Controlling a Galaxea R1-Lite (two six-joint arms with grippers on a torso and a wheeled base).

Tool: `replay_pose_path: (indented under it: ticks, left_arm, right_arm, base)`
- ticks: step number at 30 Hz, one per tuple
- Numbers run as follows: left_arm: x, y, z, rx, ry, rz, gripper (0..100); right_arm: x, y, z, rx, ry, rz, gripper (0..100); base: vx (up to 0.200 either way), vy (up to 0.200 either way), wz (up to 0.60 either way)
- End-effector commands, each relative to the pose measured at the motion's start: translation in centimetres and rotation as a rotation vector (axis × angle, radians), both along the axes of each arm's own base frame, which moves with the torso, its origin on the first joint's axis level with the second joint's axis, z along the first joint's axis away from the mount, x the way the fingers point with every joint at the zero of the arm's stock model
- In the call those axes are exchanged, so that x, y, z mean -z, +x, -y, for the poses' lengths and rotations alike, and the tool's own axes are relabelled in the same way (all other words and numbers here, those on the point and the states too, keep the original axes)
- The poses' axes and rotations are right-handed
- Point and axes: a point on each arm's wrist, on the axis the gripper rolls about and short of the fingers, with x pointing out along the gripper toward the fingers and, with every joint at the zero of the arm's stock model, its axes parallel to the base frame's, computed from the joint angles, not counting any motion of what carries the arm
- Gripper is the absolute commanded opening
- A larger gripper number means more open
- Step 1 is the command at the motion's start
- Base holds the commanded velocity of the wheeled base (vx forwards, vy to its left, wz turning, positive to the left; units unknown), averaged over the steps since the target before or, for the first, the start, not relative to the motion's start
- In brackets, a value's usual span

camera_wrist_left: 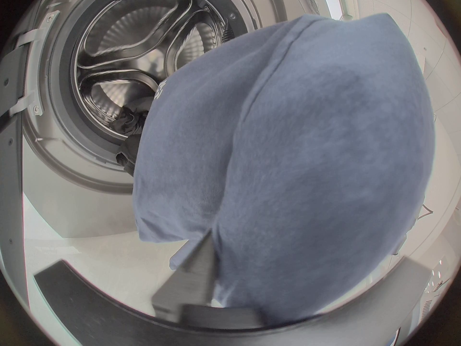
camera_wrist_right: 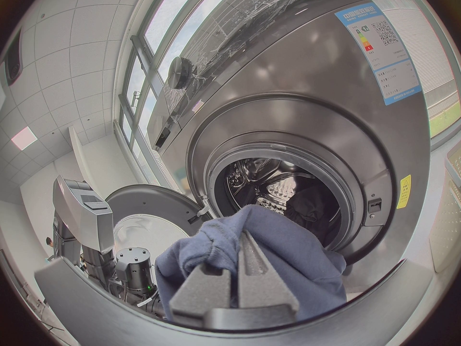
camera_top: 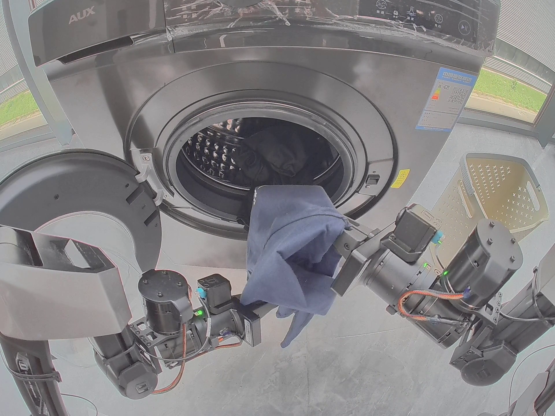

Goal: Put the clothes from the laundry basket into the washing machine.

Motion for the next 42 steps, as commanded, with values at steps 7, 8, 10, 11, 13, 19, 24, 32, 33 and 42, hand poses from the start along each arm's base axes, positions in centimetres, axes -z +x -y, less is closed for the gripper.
replay_pose_path:
  ticks: [7,8,10,11,13,19,24,32,33,42]
  left_arm:
    - [-3.1,-1.3,-0.4,0.015,-0.056,0.074,0]
    - [-3.7,-1.7,-0.5,0.02,-0.066,0.085,0]
    - [-5.5,-3.2,-0.9,0.044,-0.099,0.121,0]
    - [-6.0,-3.8,-1.1,0.052,-0.108,0.132,0]
    - [-7.5,-5.5,-2.0,0.068,-0.135,0.162,0]
    - [-9.9,-8.2,-4.0,0.117,-0.205,0.217,0]
    - [-10.8,-8.8,-4.1,0.15,-0.234,0.247,0]
    - [-12.6,-8.4,-3.7,0.149,-0.322,0.271,0]
    - [-13.0,-8.2,-3.6,0.145,-0.335,0.276,0]
    - [-14.1,-7.2,-3.3,0.071,-0.377,0.312,0]
  right_arm:
    - [0.5,0.3,0.2,0.009,-0.011,-0.012,0]
    - [0.6,0.5,0.2,0.015,-0.013,-0.018,0]
    - [1.3,1.1,0.2,0.025,-0.023,-0.038,0]
    - [1.5,1.3,0.4,0.033,-0.026,-0.043,0]
    - [2.1,1.9,0.5,0.048,-0.041,-0.057,0]
    - [3.4,2.2,-0.3,0.036,-0.067,-0.082,100]
    - [4.1,1.9,-0.5,0.026,-0.08,-0.109,100]
    - [8.3,0.2,0.6,0.007,-0.226,-0.239,100]
    - [8.6,-0.1,0.7,0.001,-0.239,-0.25,100]
    - [8.8,-1.8,1.4,-0.026,-0.267,-0.276,100]
  base:
    - [0.0,0.0,0.0]
    - [0.0,0.0,0.0]
    - [0.0,0.0,0.0]
    - [0.0,0.0,0.0]
    - [0.0,0.0,0.0]
    - [0.0,0.0,0.0]
    - [0.0,0.0,0.0]
    - [0.0,0.0,0.0]
    - [0.0,0.0,0.0]
    - [0.0,0.0,0.0]
